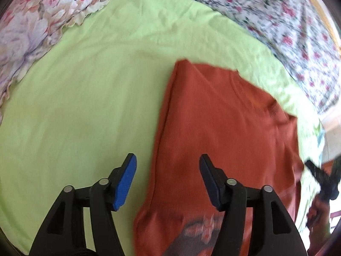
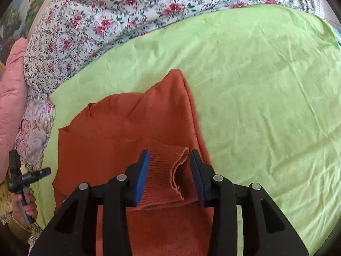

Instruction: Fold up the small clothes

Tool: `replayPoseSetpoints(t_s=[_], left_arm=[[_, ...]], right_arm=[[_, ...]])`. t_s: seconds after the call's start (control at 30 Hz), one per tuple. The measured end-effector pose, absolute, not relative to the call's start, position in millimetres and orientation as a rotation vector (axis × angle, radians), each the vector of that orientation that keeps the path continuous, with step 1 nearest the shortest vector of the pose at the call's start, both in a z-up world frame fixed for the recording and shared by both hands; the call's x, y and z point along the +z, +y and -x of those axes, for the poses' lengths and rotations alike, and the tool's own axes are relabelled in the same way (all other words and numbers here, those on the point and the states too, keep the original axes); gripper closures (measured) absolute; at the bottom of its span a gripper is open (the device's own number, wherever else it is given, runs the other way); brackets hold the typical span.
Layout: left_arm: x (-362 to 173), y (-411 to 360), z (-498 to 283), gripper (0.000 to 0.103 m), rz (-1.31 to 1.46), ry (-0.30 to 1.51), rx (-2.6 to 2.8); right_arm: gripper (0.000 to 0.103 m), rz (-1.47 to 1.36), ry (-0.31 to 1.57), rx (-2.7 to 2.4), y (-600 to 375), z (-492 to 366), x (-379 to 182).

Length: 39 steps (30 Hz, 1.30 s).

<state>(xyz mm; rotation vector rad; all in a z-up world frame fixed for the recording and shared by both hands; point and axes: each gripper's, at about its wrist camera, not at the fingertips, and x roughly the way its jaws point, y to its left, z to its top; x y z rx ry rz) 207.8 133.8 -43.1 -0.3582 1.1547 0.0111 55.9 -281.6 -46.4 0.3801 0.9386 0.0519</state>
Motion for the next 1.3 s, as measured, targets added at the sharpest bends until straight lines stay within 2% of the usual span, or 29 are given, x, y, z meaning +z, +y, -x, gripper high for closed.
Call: replayPoseSetpoints(t_s=[0.1, 0.2, 0.23, 0.27, 0.3, 0.33, 0.37, 0.47, 0.57, 0.67, 0.73, 0.77, 0.83, 0.9, 1.0, 1.07, 1.1, 1.3], left_arm=[[-57.4, 130.4, -240.6, 0.027, 0.349, 1.174, 0.037], [-74.2, 131.4, -267.8, 0.027, 0.337, 1.209, 0.069], [-78.6, 131.2, -276.1, 0.027, 0.329, 1.206, 0.081], [-80.2, 131.9, -280.9, 0.034, 0.317, 1.194, 0.089], [-78.7, 131.3, -285.6, 0.064, 0.295, 1.167, 0.087], [-76.8, 131.2, -288.1, 0.083, 0.301, 1.157, 0.061], [-72.8, 132.6, -289.3, 0.093, 0.329, 1.145, 0.035], [-56.8, 131.9, -281.7, 0.102, 0.261, 1.052, 0.107], [-72.0, 140.6, -282.4, 0.102, 0.271, 1.099, 0.158], [-83.5, 150.5, -280.2, 0.102, 0.293, 1.124, 0.185], [-79.9, 152.4, -278.0, 0.098, 0.300, 1.130, 0.177], [-76.8, 153.3, -274.6, 0.093, 0.310, 1.128, 0.171], [-68.9, 154.5, -268.8, 0.086, 0.334, 1.124, 0.150], [-59.7, 150.6, -264.0, 0.075, 0.338, 1.110, 0.132], [-51.5, 145.0, -259.8, 0.060, 0.337, 1.106, 0.102], [-49.1, 140.5, -261.2, 0.055, 0.321, 1.102, 0.099], [-50.6, 138.4, -266.4, 0.051, 0.314, 1.109, 0.103], [-69.6, 124.0, -291.2, 0.048, 0.298, 1.153, 0.140]], right_arm=[[0.062, -0.382, 0.997, 0.047, -279.7, -67.8, -58.0], [0.062, -0.396, 1.021, 0.048, -276.4, -69.0, -65.8], [0.066, -0.407, 1.024, 0.055, -275.1, -67.9, -68.1], [0.072, -0.409, 1.027, 0.061, -273.8, -67.9, -69.5], [0.094, -0.399, 1.034, 0.075, -270.0, -69.1, -70.1], [0.098, -0.385, 1.027, 0.083, -267.3, -68.1, -67.7], [0.098, -0.370, 0.994, 0.090, -264.3, -67.3, -60.8], [0.098, -0.293, 0.855, 0.122, -255.2, -62.1, -29.0], [0.098, -0.215, 0.924, 0.059, -255.9, -70.1, -37.6], [0.096, -0.282, 1.065, 0.009, -271.4, -76.5, -68.0], [0.093, -0.330, 1.073, 0.008, -276.4, -72.6, -71.0], [0.092, -0.338, 1.062, 0.011, -277.3, -71.0, -68.3], [0.081, -0.342, 1.025, 0.017, -278.0, -66.9, -57.4], [0.075, -0.348, 0.986, 0.030, -279.9, -66.7, -46.5], [0.073, -0.311, 0.940, 0.086, -279.1, -87.7, -24.8], [0.072, -0.253, 0.940, 0.136, -277.4, -123.1, -11.9], [0.068, -0.235, 0.949, 0.160, -274.1, -137.4, -10.4], [0.060, -0.021, 1.067, 0.308, -249.3, -239.7, -29.7]])
